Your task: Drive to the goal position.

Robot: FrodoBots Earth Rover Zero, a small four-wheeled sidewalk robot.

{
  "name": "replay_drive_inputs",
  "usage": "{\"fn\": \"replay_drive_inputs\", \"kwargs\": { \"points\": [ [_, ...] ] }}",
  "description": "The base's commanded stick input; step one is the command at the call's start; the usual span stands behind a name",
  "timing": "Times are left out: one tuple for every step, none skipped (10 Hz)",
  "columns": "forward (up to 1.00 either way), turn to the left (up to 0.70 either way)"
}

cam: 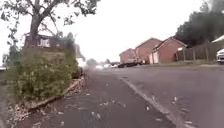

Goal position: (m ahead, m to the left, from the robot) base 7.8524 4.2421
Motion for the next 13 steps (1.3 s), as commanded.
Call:
{"fn": "replay_drive_inputs", "kwargs": {
  "points": [
    [1.00, 0.00],
    [1.00, 0.00],
    [1.00, 0.00],
    [1.00, 0.00],
    [1.00, 0.00],
    [1.00, 0.00],
    [1.00, 0.00],
    [1.00, 0.00],
    [1.00, 0.00],
    [1.00, 0.00],
    [1.00, 0.09],
    [1.00, 0.24],
    [1.00, 0.40]
  ]
}}
